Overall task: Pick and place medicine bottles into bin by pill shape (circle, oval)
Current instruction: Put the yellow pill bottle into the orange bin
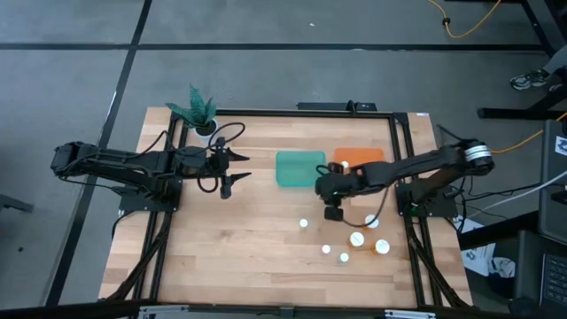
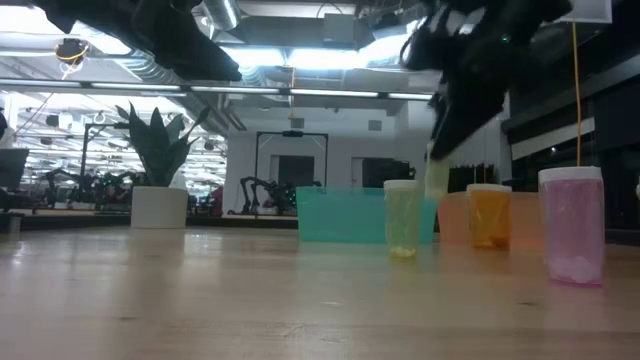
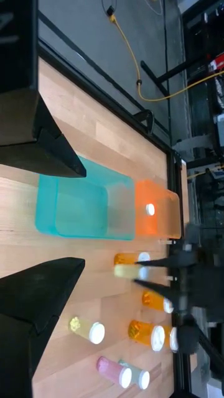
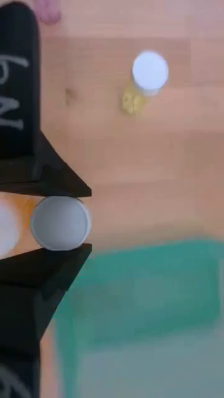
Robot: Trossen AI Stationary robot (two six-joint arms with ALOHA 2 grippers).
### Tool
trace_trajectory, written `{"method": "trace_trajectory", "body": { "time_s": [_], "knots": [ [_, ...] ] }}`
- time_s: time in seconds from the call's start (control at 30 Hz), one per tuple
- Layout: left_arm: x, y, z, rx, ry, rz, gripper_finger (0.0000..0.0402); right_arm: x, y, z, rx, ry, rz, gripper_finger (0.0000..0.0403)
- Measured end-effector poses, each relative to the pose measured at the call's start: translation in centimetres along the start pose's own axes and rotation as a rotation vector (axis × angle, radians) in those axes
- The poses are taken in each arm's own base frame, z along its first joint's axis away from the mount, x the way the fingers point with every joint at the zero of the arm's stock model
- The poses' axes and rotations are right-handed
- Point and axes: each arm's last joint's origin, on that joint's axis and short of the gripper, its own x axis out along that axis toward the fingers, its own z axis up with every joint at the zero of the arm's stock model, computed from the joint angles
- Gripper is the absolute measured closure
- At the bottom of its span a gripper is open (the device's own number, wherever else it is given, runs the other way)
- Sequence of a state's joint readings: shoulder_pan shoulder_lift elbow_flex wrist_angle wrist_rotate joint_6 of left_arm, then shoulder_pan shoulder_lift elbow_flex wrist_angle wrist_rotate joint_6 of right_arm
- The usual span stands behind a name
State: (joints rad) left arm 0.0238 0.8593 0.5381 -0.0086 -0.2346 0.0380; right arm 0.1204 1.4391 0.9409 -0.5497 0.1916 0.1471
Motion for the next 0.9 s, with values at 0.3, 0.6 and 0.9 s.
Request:
{"method": "trace_trajectory", "body": {
  "time_s": [0.3, 0.6, 0.9],
  "knots": [
    [0.0, 0.0, 0.0, 0.000, 0.000, 0.000, 0.0188, -7.6, -3.3, -3.1, 0.318, -0.100, -0.501, 0.0293],
    [0.0, 0.0, 0.0, 0.000, 0.000, 0.000, 0.0188, -7.3, -5.1, -6.1, 0.766, -0.038, -0.607, 0.0293],
    [0.0, 0.0, 0.0, 0.000, 0.000, 0.000, 0.0188, -3.1, -8.0, -8.1, 0.880, 0.082, -0.543, 0.0293]
  ]
}}
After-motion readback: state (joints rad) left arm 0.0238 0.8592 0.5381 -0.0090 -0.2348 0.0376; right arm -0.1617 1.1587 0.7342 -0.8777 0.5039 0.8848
